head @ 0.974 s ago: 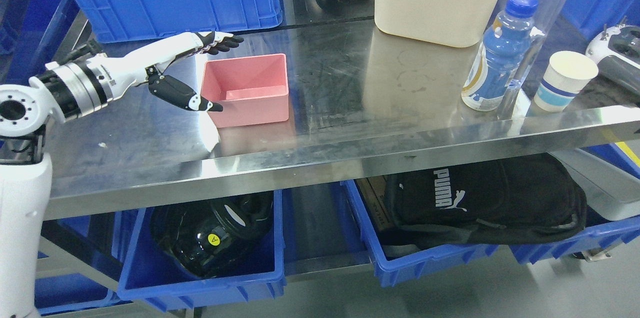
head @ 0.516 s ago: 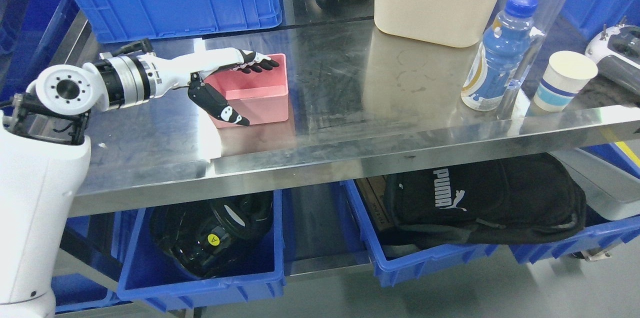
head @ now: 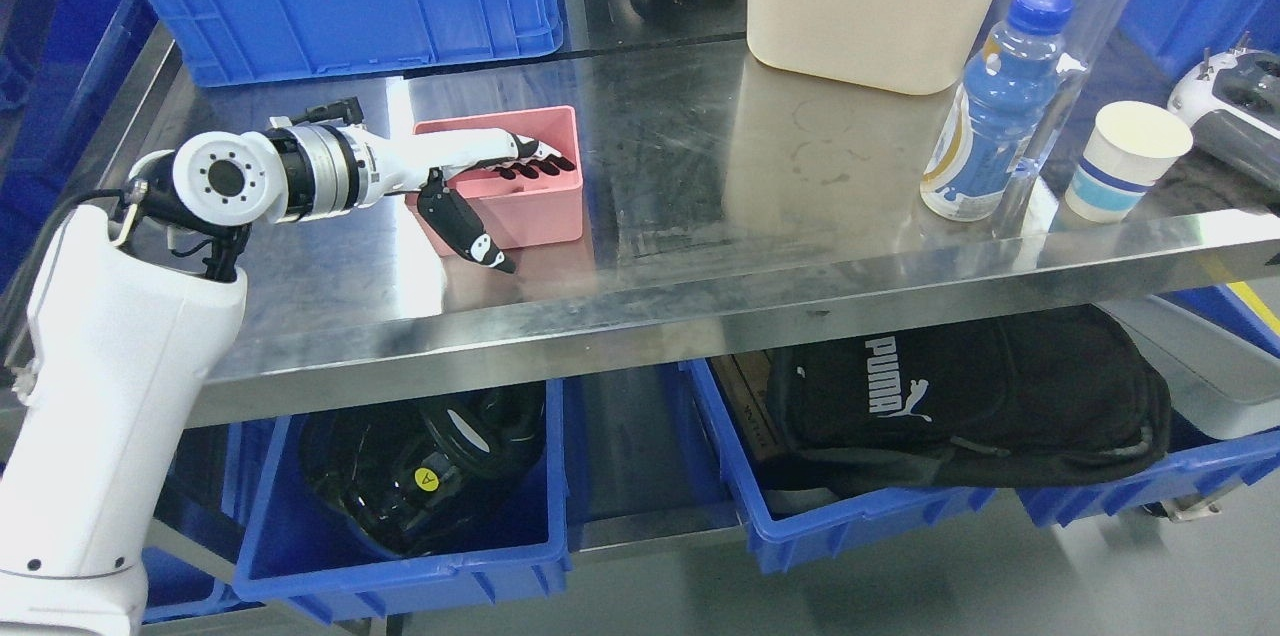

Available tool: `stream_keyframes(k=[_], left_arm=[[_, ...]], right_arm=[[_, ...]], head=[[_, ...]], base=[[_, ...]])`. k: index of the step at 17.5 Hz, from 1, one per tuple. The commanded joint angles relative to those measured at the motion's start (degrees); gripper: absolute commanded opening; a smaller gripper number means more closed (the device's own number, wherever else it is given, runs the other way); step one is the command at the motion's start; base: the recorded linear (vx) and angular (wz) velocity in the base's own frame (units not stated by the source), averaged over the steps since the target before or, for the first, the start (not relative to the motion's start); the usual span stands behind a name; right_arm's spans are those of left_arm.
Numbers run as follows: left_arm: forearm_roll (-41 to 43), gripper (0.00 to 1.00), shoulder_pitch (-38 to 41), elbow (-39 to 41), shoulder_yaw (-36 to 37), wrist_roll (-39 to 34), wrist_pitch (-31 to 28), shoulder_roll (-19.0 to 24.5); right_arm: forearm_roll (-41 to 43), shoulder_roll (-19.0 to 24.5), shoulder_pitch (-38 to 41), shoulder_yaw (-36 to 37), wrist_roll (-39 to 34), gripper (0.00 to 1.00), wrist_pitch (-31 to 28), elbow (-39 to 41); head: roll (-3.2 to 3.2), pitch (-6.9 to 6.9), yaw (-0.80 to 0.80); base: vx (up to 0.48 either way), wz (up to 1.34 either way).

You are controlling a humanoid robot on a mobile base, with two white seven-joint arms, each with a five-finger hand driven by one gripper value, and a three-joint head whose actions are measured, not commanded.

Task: Place storage box into left shelf container
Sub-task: 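Hook the left hand fingers over the pink box's near wall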

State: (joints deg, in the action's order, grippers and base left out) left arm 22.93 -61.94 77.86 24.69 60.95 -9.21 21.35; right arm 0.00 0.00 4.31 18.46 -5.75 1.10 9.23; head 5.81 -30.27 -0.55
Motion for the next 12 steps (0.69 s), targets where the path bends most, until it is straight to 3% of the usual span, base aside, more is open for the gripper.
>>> stream_keyframes(k=[1,8,9,12], left_arm=[[3.61,0.86,-2.13,-8.77,3.70,-0.04,-0.02,-5.61],[4.76,0.55,-2.13,-10.62,-0.43,-0.48,1.21,-7.90],[4.76,0.46,-2.04,-10.88,-1.22,-0.48,2.78,-7.99],[4.67,0.02,-1.43,-14.13,-6.47,-0.04,14.62,-7.99]], right_arm=[[-0.44,-1.00,0.00,0.00,-19.57,1.00,0.05,0.00],[-0.44,-1.00,0.00,0.00,-19.57,1.00,0.05,0.00],[-0.44,-1.00,0.00,0.00,-19.57,1.00,0.05,0.00],[-0.44,-1.00,0.00,0.00,-19.57,1.00,0.05,0.00]], head=[[0.00,0.00,0.00],[0.00,0.00,0.00],[0.00,0.00,0.00],[0.00,0.00,0.00]], base=[[0.000,0.00],[0.000,0.00],[-0.007,0.03],[-0.008,0.03]])
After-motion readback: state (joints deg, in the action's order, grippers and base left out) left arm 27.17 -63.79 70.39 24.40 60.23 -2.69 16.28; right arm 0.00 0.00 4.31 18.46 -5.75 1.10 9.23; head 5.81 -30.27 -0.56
